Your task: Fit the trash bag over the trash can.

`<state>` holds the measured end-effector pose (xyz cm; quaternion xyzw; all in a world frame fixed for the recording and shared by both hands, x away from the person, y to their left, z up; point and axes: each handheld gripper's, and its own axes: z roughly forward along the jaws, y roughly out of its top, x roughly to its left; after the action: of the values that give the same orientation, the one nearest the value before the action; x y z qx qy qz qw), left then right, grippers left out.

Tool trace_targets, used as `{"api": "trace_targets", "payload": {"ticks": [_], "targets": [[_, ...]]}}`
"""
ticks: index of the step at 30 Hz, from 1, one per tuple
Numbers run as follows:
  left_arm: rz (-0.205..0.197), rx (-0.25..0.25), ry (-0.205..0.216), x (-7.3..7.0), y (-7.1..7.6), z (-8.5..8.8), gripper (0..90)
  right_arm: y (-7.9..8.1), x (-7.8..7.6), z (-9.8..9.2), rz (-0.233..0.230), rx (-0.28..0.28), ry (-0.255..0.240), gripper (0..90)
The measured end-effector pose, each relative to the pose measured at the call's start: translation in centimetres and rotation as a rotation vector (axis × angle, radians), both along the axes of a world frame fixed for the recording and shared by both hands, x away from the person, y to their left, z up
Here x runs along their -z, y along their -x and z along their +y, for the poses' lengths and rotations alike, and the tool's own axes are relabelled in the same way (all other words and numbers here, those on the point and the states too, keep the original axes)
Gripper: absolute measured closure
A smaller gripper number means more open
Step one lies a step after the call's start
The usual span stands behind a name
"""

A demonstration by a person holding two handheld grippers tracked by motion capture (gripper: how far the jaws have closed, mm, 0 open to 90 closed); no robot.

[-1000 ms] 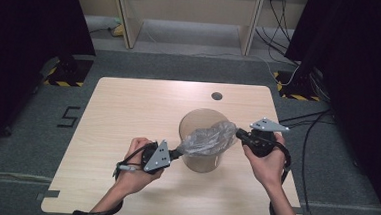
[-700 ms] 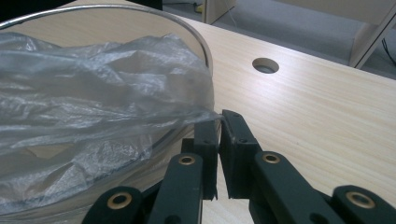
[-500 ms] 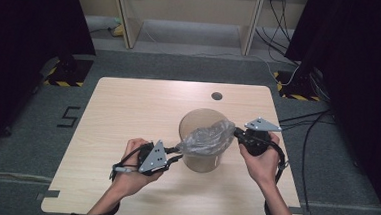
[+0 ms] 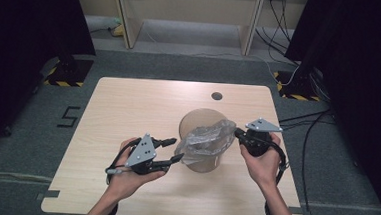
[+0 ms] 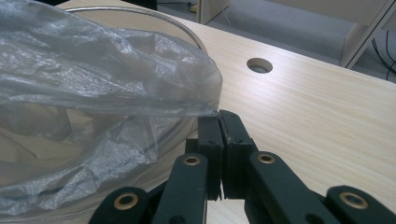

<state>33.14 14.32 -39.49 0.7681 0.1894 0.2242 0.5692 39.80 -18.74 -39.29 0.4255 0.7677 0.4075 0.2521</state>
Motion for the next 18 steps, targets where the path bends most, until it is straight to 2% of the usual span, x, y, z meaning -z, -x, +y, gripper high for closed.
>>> {"api": "trace_targets", "payload": {"ticks": [1,3,5,7,10,14,18], "targets": [[0.014,-0.006,0.012,0.0,-0.3,-0.2,52.1,0.0,0.0,0.0,-0.001,-0.001,0.001,88.6],[0.021,-0.020,-0.003,0.1,-0.8,-0.3,62.2,-0.1,0.0,0.1,0.000,0.000,0.000,88.7],[0.016,-0.020,-0.011,0.2,-1.1,-0.4,75.9,-0.1,0.1,0.1,0.000,0.002,0.001,88.8],[0.002,-0.055,-0.043,0.4,-2.0,-0.2,83.9,-0.1,0.2,0.0,0.004,0.003,-0.002,88.8],[-0.001,-0.070,-0.045,0.4,-2.8,-0.1,88.6,0.0,0.4,-0.1,0.009,0.005,-0.006,88.8],[-0.035,-0.103,-0.078,0.5,-4.5,0.1,89.9,0.3,0.6,-0.1,0.008,0.001,-0.007,88.8],[-0.044,-0.130,-0.070,0.7,-5.5,0.3,89.9,0.7,0.7,0.0,0.005,-0.006,-0.006,88.5]]}}
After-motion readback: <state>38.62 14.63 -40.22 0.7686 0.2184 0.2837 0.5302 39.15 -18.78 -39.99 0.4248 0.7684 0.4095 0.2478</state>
